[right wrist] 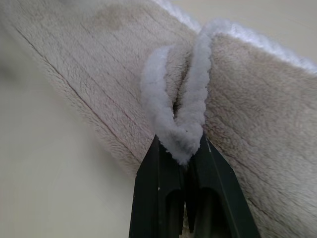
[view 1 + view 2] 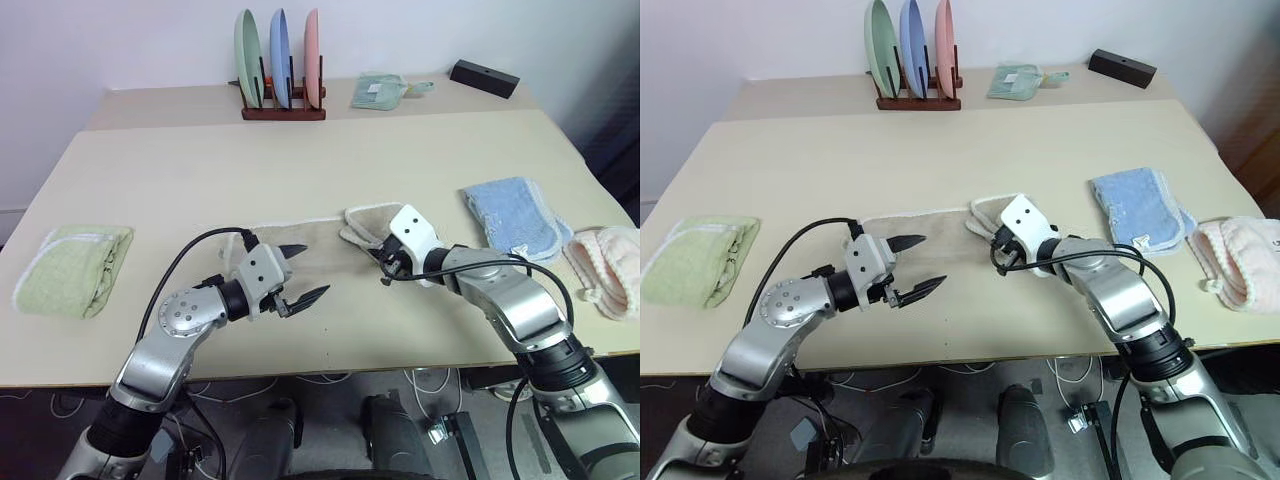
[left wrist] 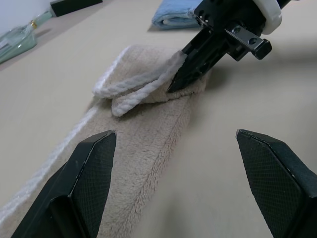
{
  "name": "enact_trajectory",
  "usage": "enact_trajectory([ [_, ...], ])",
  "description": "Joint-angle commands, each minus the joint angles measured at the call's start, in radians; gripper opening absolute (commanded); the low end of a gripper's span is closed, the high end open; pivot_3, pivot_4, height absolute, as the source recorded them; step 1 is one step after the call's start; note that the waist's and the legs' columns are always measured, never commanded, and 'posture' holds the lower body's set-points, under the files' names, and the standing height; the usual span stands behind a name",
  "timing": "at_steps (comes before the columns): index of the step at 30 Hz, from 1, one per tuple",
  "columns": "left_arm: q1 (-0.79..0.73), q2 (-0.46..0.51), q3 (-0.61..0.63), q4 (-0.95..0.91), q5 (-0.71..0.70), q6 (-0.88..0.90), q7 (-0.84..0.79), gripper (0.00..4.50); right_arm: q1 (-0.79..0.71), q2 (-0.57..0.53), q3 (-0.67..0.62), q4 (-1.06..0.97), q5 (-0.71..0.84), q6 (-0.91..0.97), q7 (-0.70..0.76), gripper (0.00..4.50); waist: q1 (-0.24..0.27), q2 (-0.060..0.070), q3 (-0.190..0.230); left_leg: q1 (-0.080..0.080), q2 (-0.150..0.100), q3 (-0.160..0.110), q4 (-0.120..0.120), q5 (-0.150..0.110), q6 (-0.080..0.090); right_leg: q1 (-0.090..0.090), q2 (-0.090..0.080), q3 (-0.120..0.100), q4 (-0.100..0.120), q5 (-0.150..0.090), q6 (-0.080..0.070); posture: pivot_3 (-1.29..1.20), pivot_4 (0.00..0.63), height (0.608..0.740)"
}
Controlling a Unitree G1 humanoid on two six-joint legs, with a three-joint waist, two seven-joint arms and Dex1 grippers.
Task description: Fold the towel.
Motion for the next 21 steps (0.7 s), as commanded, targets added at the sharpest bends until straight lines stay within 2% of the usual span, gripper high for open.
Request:
enact_trajectory([
  [1,0.004,0.009,0.015,-0.041,0.006,-0.002,0.005,3.97,-0.013,0.017,-0.043,-0.031,0.010,-0.013,0.018,0.85,0.000,0.000,0.000,0.000,0.000,0.000,0.000,0.000,0.000,0.000,0.000,0.000,0.000,0.000,0.000,0.00,0.150,0.738],
  [6,0.011,0.014,0.027,-0.043,0.001,0.005,0.010,3.97,0.035,-0.029,-0.153,-0.145,0.115,-0.065,0.144,3.32,0.002,0.000,0.000,0.000,0.000,0.000,0.000,0.000,0.000,0.000,0.000,0.000,0.000,0.000,0.000,0.00,0.150,0.738],
  [8,0.020,0.016,0.042,-0.042,-0.004,0.009,0.017,3.97,0.059,-0.048,-0.223,-0.179,0.170,-0.090,0.197,3.32,0.002,0.000,0.000,0.000,0.000,0.000,0.000,0.000,0.000,0.000,0.000,0.000,0.000,0.000,0.000,0.00,0.150,0.738],
  [11,0.033,0.016,0.062,-0.040,-0.012,0.015,0.025,3.97,0.043,-0.017,-0.314,-0.157,0.241,-0.071,0.183,3.32,-0.001,-0.001,0.000,0.000,0.000,0.000,0.000,0.000,0.000,0.000,0.000,0.000,0.000,0.000,0.000,0.00,0.150,0.738],
  [12,0.038,0.014,0.068,-0.040,-0.016,0.018,0.029,3.97,0.022,0.001,-0.330,-0.124,0.243,-0.059,0.156,2.68,-0.003,-0.001,0.000,0.000,0.000,0.000,0.000,0.000,0.000,0.000,0.000,0.000,0.000,0.000,0.000,0.00,0.150,0.738],
  [13,0.042,0.012,0.072,-0.039,-0.017,0.021,0.032,3.97,0.000,0.019,-0.339,-0.086,0.233,-0.052,0.124,2.37,-0.004,-0.001,0.001,0.000,0.001,0.000,0.000,0.000,0.000,0.000,0.001,0.000,0.000,0.000,0.000,0.00,0.150,0.738],
  [17,0.060,-0.005,0.063,-0.025,-0.009,0.017,0.048,3.97,-0.060,0.079,-0.298,0.098,0.140,-0.108,0.054,0.29,-0.001,-0.001,0.001,0.001,0.002,0.000,0.000,0.000,0.000,0.000,0.001,0.000,0.000,0.000,-0.001,0.00,0.150,0.738],
  [18,0.064,-0.010,0.058,-0.023,-0.005,0.016,0.052,3.97,-0.071,0.092,-0.280,0.139,0.114,-0.131,0.045,0.04,-0.001,-0.001,0.001,0.001,0.002,0.001,-0.001,0.000,0.000,0.000,0.001,0.000,-0.001,0.000,-0.001,0.00,0.150,0.738],
  [21,0.075,-0.024,0.053,-0.027,-0.003,0.022,0.067,3.97,-0.093,0.144,-0.224,0.248,0.060,-0.179,0.035,0.04,-0.001,-0.001,0.001,0.001,0.002,0.000,-0.001,0.000,0.000,0.000,0.001,0.000,0.000,0.001,-0.001,0.00,0.150,0.738],
])
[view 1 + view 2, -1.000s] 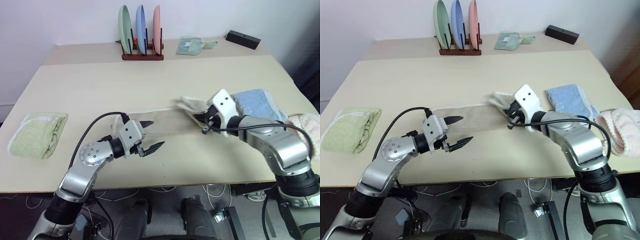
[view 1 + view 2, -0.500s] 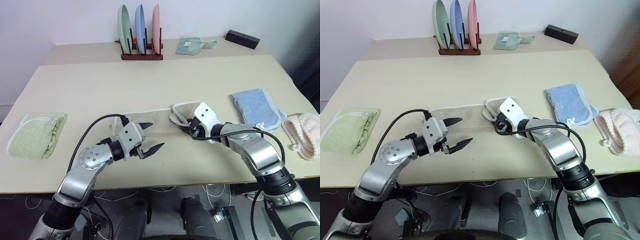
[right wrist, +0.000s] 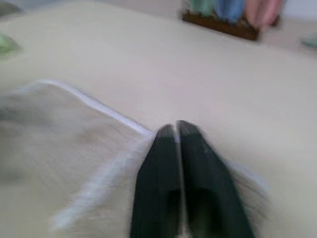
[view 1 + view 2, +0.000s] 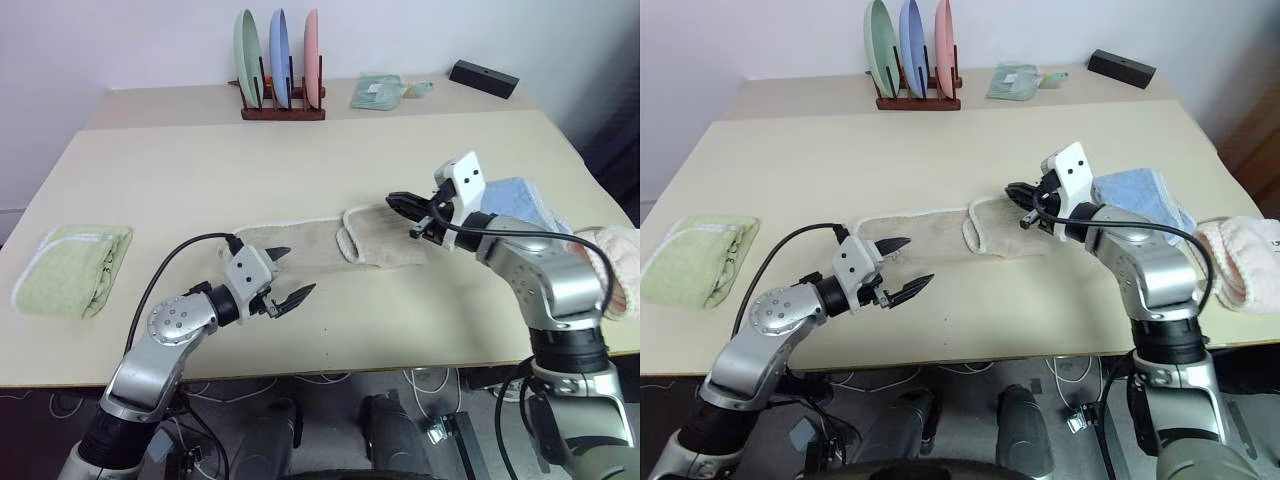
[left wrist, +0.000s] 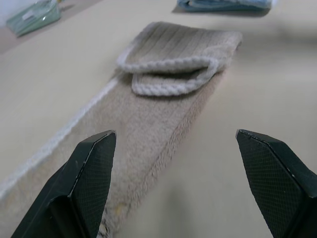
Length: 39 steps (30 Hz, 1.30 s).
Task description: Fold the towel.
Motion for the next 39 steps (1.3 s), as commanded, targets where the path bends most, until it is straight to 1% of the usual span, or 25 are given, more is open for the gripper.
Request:
enact_trajectory([
  [1,0.006,-0.012,0.008,-0.031,0.002,-0.001,0.020,3.97,-0.025,0.046,0.058,0.087,-0.057,-0.059,-0.006,0.04,-0.001,0.000,0.000,0.000,0.000,0.000,0.000,0.000,0.000,0.000,0.000,0.000,0.000,0.000,0.000,0.00,0.150,0.738],
  [3,0.013,-0.014,0.015,-0.039,0.002,0.008,0.032,3.97,-0.005,0.062,0.091,0.125,-0.080,-0.068,0.005,0.04,-0.001,0.000,0.000,0.000,0.000,0.000,0.000,0.000,0.000,0.000,0.000,0.000,0.000,0.000,0.000,0.00,0.150,0.738],
  [6,0.025,-0.016,0.025,-0.050,0.000,0.024,0.052,3.97,0.043,0.054,0.161,0.129,-0.125,-0.098,0.042,0.04,0.000,0.000,0.000,0.000,0.000,0.000,0.000,0.000,0.000,0.000,0.000,0.000,0.000,0.000,0.000,0.00,0.150,0.738],
  [8,0.037,-0.016,0.024,-0.062,0.000,0.032,0.063,3.97,0.058,0.053,0.179,0.133,-0.155,-0.121,0.041,0.04,-0.001,0.000,0.000,0.000,0.000,0.000,0.000,0.000,0.000,0.000,0.000,0.000,0.000,0.000,0.000,0.00,0.150,0.738],
  [11,0.069,-0.007,0.025,-0.094,0.000,0.047,0.075,3.97,0.040,0.066,0.134,0.122,-0.140,-0.128,0.028,0.04,-0.002,0.000,0.000,0.001,0.000,0.000,0.000,0.000,0.000,0.000,0.000,0.000,0.000,0.000,0.000,0.00,0.150,0.738],
  [14,0.116,-0.004,0.054,-0.139,-0.016,0.080,0.096,3.97,0.009,0.054,0.083,0.084,-0.113,-0.158,0.046,0.04,-0.002,0.000,0.000,0.001,0.000,0.000,0.000,0.000,0.000,0.000,0.000,0.000,0.000,0.000,0.000,0.00,0.150,0.738],
  [17,0.174,-0.027,0.112,-0.202,-0.088,0.167,0.127,3.97,-0.022,-0.004,0.068,0.044,-0.127,-0.232,0.107,0.77,-0.002,0.000,0.000,0.000,0.000,0.000,0.000,0.000,0.000,0.000,0.000,0.000,0.000,0.000,0.000,0.00,0.150,0.738],
  [18,0.193,-0.045,0.138,-0.227,-0.122,0.202,0.148,3.97,-0.026,-0.038,0.084,0.025,-0.150,-0.282,0.145,1.30,-0.001,0.001,0.000,0.000,0.000,0.000,0.000,0.000,0.000,0.000,0.000,0.000,0.000,0.000,0.000,0.00,0.150,0.738],
  [20,0.216,-0.095,0.190,-0.263,-0.196,0.284,0.199,4.49,-0.028,-0.083,0.107,-0.001,-0.171,-0.346,0.200,2.22,0.000,0.000,0.000,0.000,0.001,0.000,0.000,0.000,0.000,0.000,0.000,0.000,0.000,0.000,0.000,0.00,0.150,0.738],
  [22,0.248,-0.161,0.248,-0.300,-0.292,0.379,0.265,4.50,-0.030,-0.117,0.122,-0.046,-0.162,-0.371,0.261,3.17,-0.001,0.000,0.000,0.000,0.003,0.000,0.000,0.000,0.000,0.001,0.000,0.000,0.000,0.000,0.000,0.00,0.150,0.738],
  [24,0.261,-0.249,0.313,-0.322,-0.382,0.497,0.376,4.50,-0.025,-0.138,0.140,-0.093,-0.158,-0.385,0.313,4.15,-0.001,0.000,0.000,0.000,0.003,0.000,0.000,0.000,0.000,0.001,0.000,0.000,0.000,0.000,0.000,0.00,0.150,0.738],
  [25,0.259,-0.277,0.335,-0.328,-0.409,0.539,0.417,4.50,-0.021,-0.141,0.144,-0.104,-0.158,-0.389,0.325,4.45,-0.001,-0.001,0.000,0.000,0.003,0.000,0.000,0.000,0.000,0.001,0.000,0.000,0.000,0.000,0.000,0.00,0.150,0.738],
  [26,0.252,-0.346,0.387,-0.322,-0.492,0.590,0.497,4.50,-0.017,-0.143,0.153,-0.123,-0.162,-0.398,0.338,4.45,0.000,-0.001,0.000,0.000,0.004,0.000,0.000,0.000,0.000,0.001,0.001,0.000,0.000,0.000,0.000,0.00,0.150,0.738],
  [27,0.245,-0.392,0.424,-0.318,-0.550,0.626,0.552,4.50,-0.014,-0.142,0.158,-0.134,-0.165,-0.404,0.345,4.45,0.000,-0.001,0.000,0.000,0.004,0.000,0.001,0.000,0.000,0.001,0.001,0.000,0.000,0.000,0.000,0.00,0.150,0.738],
  [29,0.214,-0.475,0.504,-0.290,-0.667,0.682,0.675,4.50,-0.007,-0.136,0.166,-0.150,-0.169,-0.419,0.354,4.45,0.002,-0.003,0.001,0.000,0.004,0.000,0.002,0.000,0.000,0.001,0.001,0.000,0.000,0.000,0.000,0.00,0.150,0.738],
  [31,0.166,-0.536,0.573,-0.243,-0.755,0.696,0.800,4.50,0.005,-0.122,0.175,-0.163,-0.168,-0.429,0.354,4.45,0.006,-0.003,0.001,0.000,0.004,-0.001,0.002,0.000,-0.001,0.001,0.001,0.000,0.000,0.000,0.000,0.00,0.150,0.738],
  [34,0.100,-0.559,0.609,-0.182,-0.827,0.709,0.910,4.50,0.034,-0.110,0.202,-0.182,-0.183,-0.452,0.357,4.45,0.011,-0.004,0.000,0.000,0.004,-0.001,0.003,-0.001,-0.001,0.002,0.001,-0.001,0.000,0.000,0.000,0.00,0.150,0.738],
  [39,-0.021,-0.580,0.649,-0.053,-0.910,0.642,1.052,4.50,0.044,-0.103,0.225,-0.193,-0.199,-0.455,0.351,4.45,0.025,-0.004,0.000,0.001,0.004,0.000,0.003,0.000,-0.002,0.002,0.002,-0.001,-0.001,0.000,-0.001,0.00,0.150,0.738],
])
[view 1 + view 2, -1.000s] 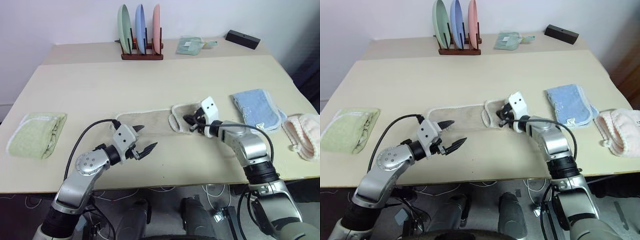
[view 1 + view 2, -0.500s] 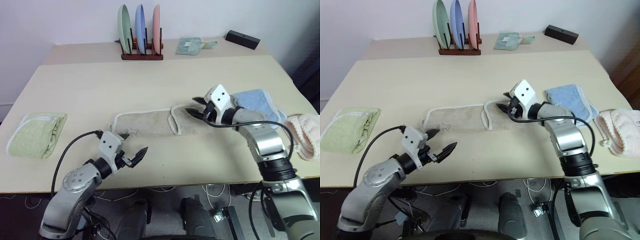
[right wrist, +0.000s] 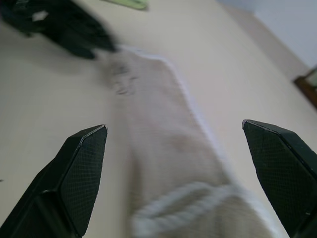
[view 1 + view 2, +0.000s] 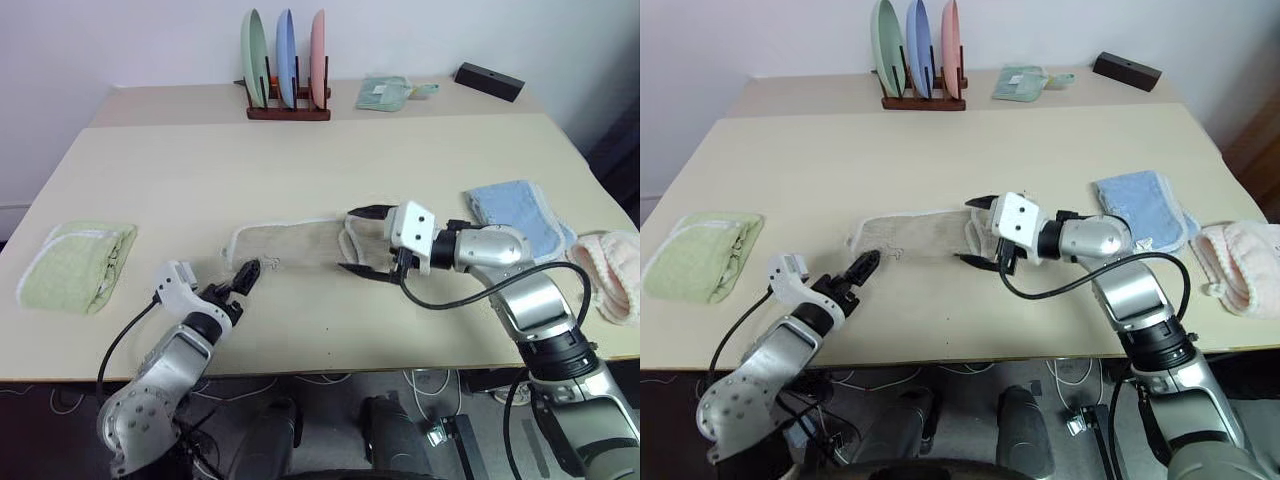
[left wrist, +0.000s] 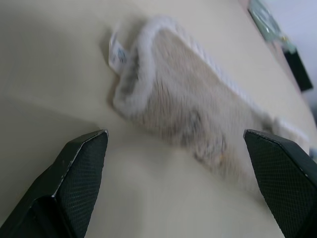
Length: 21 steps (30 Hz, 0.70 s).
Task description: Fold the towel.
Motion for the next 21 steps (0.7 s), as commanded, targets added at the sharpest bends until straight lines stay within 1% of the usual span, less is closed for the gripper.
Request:
enact_trajectory([
  [1,-0.060,0.007,0.016,0.087,-0.027,-0.042,0.075,4.50,-0.009,0.004,-0.008,-0.055,-0.006,-0.012,-0.006,4.45,0.002,0.000,0.000,0.000,0.000,0.000,0.000,0.000,0.000,0.000,0.000,0.000,0.000,0.000,0.000,0.00,0.150,0.738],
  [5,-0.128,0.018,-0.015,0.165,-0.033,-0.062,0.097,4.50,-0.010,0.011,-0.013,-0.092,-0.001,0.017,-0.018,4.45,0.003,0.000,0.000,0.000,-0.002,0.000,0.000,0.000,0.000,0.001,0.000,0.000,0.000,0.000,0.000,0.00,0.150,0.738],
  [8,-0.156,0.023,-0.029,0.206,-0.029,-0.078,0.102,3.75,-0.005,0.010,-0.016,-0.117,-0.002,0.035,-0.027,4.50,0.004,0.000,0.000,0.000,-0.002,0.000,0.000,0.000,0.000,0.001,0.000,0.000,-0.001,0.000,0.000,0.00,0.150,0.738],
  [9,-0.160,0.027,-0.033,0.214,-0.027,-0.082,0.102,3.19,-0.004,0.010,-0.017,-0.122,-0.003,0.040,-0.030,4.50,0.004,0.000,0.000,0.000,-0.002,0.000,0.000,0.000,0.000,0.001,0.000,0.000,-0.001,0.000,0.000,0.00,0.150,0.738],
  [11,-0.172,0.030,-0.034,0.227,-0.032,-0.096,0.103,2.27,0.002,0.008,-0.016,-0.136,-0.002,0.049,-0.034,4.50,0.005,0.000,0.000,0.000,-0.002,0.000,0.000,0.000,0.000,0.001,0.000,0.000,-0.001,0.000,0.000,0.00,0.150,0.738],
  [14,-0.193,0.037,-0.035,0.238,-0.038,-0.118,0.104,0.76,0.024,0.005,-0.014,-0.162,-0.004,0.060,-0.042,4.50,0.005,-0.001,0.000,0.000,-0.003,-0.001,0.000,0.000,0.000,0.001,0.000,0.000,-0.002,0.000,0.000,0.00,0.150,0.738],
  [15,-0.197,0.042,-0.033,0.235,-0.044,-0.125,0.102,0.18,0.028,0.006,-0.013,-0.168,-0.004,0.065,-0.044,4.50,0.004,-0.001,0.000,0.000,-0.003,-0.001,0.000,0.000,0.000,0.001,0.000,0.000,-0.002,0.000,0.000,0.00,0.150,0.738],
  [16,-0.199,0.047,-0.025,0.227,-0.053,-0.139,0.097,0.08,0.030,0.006,-0.013,-0.171,-0.004,0.069,-0.046,4.50,0.003,-0.001,0.000,0.000,-0.003,-0.001,0.000,0.000,0.000,0.001,0.000,0.000,-0.002,0.000,0.000,0.00,0.150,0.738],
  [18,-0.203,0.068,0.000,0.197,-0.070,-0.183,0.069,0.08,0.033,0.006,-0.014,-0.175,-0.004,0.073,-0.047,4.50,0.001,-0.002,0.000,0.000,-0.002,-0.001,0.000,0.000,-0.001,0.001,0.000,0.000,-0.002,0.000,0.000,0.00,0.150,0.738],
  [20,-0.196,0.129,0.023,0.166,-0.070,-0.209,0.025,0.08,0.036,0.003,-0.015,-0.176,-0.005,0.074,-0.048,4.50,-0.001,-0.002,0.000,0.000,-0.001,0.000,-0.001,0.000,-0.001,0.000,0.001,0.000,-0.002,0.000,0.000,0.00,0.150,0.738],
  [21,-0.194,0.180,0.049,0.150,-0.084,-0.217,0.002,0.08,0.039,-0.001,-0.018,-0.175,-0.006,0.073,-0.046,4.50,-0.002,-0.002,0.000,0.000,-0.001,0.000,-0.001,-0.001,-0.002,0.000,0.002,0.000,-0.002,0.000,0.000,0.00,0.150,0.738],
])
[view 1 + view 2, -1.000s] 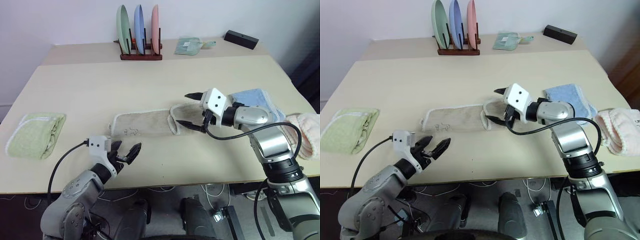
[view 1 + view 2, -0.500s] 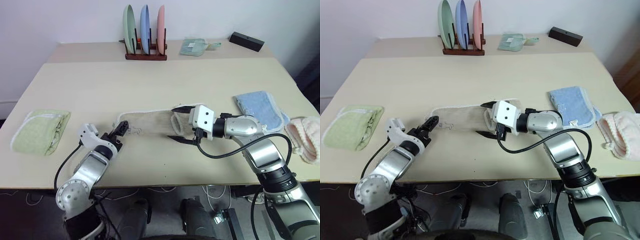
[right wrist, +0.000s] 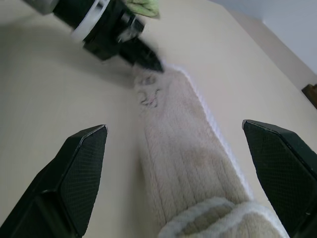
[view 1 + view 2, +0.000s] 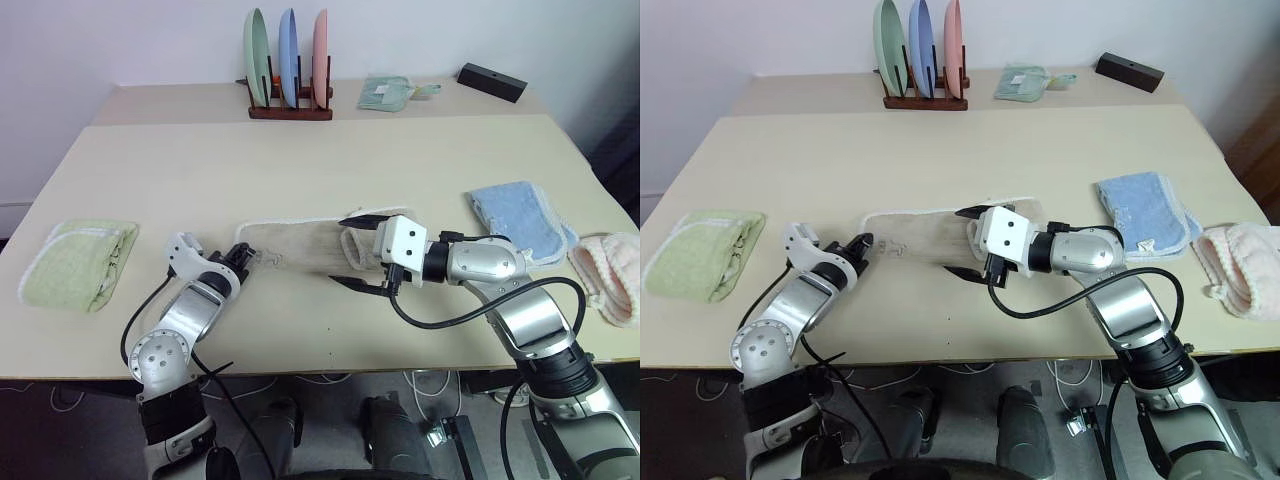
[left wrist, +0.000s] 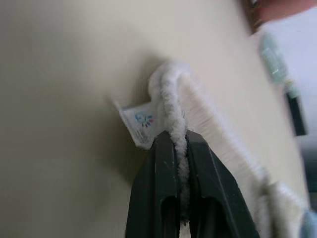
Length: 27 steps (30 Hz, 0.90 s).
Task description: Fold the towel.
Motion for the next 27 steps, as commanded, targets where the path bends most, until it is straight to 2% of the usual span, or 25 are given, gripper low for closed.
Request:
enact_trajectory([
  [1,-0.001,0.133,0.084,-0.092,-0.039,-0.050,-0.076,0.08,0.000,-0.009,-0.019,-0.036,0.003,-0.007,-0.002,4.50,-0.002,0.000,0.000,0.000,0.001,0.000,0.000,-0.001,-0.001,0.000,0.001,0.000,0.000,0.000,0.000,0.00,0.150,0.738],
  [7,0.014,0.402,0.093,-0.118,-0.029,-0.025,-0.238,0.08,-0.010,-0.019,-0.026,-0.004,-0.002,-0.029,0.003,4.50,0.002,0.000,0.000,0.000,0.004,0.001,0.000,-0.001,-0.002,-0.002,0.003,0.000,0.000,0.001,-0.002,0.00,0.150,0.738],
  [12,-0.030,0.499,-0.034,-0.150,0.016,-0.012,-0.359,0.08,-0.026,-0.010,-0.030,0.020,-0.003,-0.036,-0.002,4.50,0.005,-0.001,0.000,0.000,0.003,0.000,0.000,-0.001,-0.002,0.000,0.003,0.000,-0.001,0.001,-0.002,0.00,0.150,0.738],
  [18,-0.147,0.487,-0.341,-0.208,0.131,0.019,-0.479,0.08,-0.022,-0.012,-0.029,0.032,-0.011,-0.047,-0.007,4.50,0.001,-0.001,0.001,0.000,0.003,0.000,-0.001,-0.001,-0.002,0.000,0.003,0.000,-0.001,0.001,-0.002,0.00,0.150,0.738],
  [22,-0.214,0.358,-0.517,-0.105,0.210,0.076,-0.438,0.08,-0.007,-0.014,-0.037,0.021,-0.020,-0.042,-0.025,4.50,0.001,-0.001,0.000,0.000,0.003,0.000,-0.001,-0.001,-0.002,-0.001,0.003,0.000,-0.001,0.001,-0.002,0.00,0.150,0.738],
  [27,-0.232,0.298,-0.583,-0.015,0.305,0.106,-0.449,0.08,0.013,-0.025,-0.048,0.008,-0.024,-0.037,-0.040,4.50,-0.008,-0.001,0.001,0.000,0.003,0.001,-0.001,-0.001,-0.002,-0.002,0.003,0.000,-0.001,0.001,-0.001,0.00,0.150,0.738],
])
